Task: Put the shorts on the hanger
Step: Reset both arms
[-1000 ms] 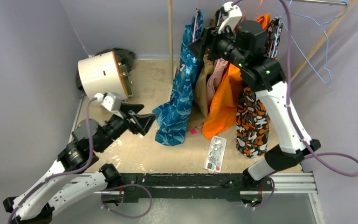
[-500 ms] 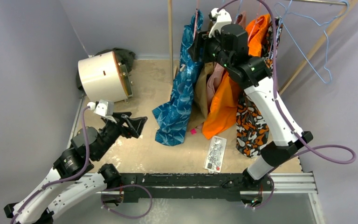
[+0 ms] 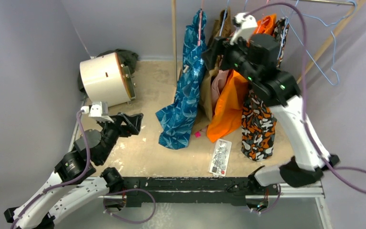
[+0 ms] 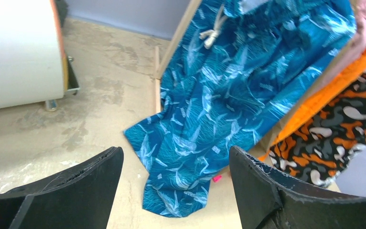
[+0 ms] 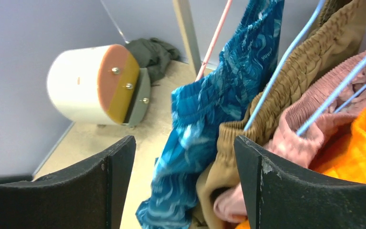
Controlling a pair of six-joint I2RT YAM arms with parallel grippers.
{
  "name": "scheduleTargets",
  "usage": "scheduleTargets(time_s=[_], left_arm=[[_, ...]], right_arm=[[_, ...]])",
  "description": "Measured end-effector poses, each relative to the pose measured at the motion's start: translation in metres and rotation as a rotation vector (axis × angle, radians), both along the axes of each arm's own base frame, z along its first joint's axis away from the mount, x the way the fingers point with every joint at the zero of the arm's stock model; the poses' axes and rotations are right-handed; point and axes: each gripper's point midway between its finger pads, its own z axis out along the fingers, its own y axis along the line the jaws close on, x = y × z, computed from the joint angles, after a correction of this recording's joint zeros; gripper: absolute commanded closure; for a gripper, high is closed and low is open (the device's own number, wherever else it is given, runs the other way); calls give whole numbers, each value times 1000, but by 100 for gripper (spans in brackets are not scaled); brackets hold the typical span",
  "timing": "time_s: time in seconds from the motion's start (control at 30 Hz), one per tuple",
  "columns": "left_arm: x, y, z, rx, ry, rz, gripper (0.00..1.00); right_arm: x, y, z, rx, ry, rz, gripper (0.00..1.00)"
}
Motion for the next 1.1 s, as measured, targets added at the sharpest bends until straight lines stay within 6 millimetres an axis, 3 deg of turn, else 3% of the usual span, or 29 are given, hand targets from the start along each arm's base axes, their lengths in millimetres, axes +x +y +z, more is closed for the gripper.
scheduleTargets(time_s=[0.07, 0.1, 0.2, 0.33, 0.4, 0.5, 0.63, 0.73, 0.8, 0.87, 1.1], left_arm=[[3, 8, -1, -24, 13, 60, 18], [5, 13, -2, -34, 19, 89, 18], [9, 24, -4, -75, 37, 174, 18], [15, 35, -16, -129, 84, 291, 18], [20, 35, -27, -134, 121, 336, 17], [26, 34, -48, -118, 186, 402, 17], [31, 31, -72, -86, 257, 460, 16], [34, 28, -83, -82, 292, 484, 16], [34, 27, -89, -52, 314, 493, 14], [36, 25, -90, -18, 330, 497, 7], [45, -3, -88, 198, 368, 347, 7]], right_arm=[[-20, -8, 7, 21, -31, 24, 21], [-40, -21, 25, 49, -76, 27, 20], [-84, -50, 43, 104, -162, 27, 20], [-125, -81, 36, 141, -203, 2, 20], [-136, -92, 23, 154, -198, -17, 19], [-138, -99, -14, 153, -133, -59, 16], [-128, -104, -66, 145, -5, -144, 7], [-117, -109, -93, 160, 70, -234, 1], [-114, -109, -102, 187, 102, -268, 1], [-113, -107, -105, 214, 118, -277, 1], [-119, -111, -122, 269, 91, -277, 1]])
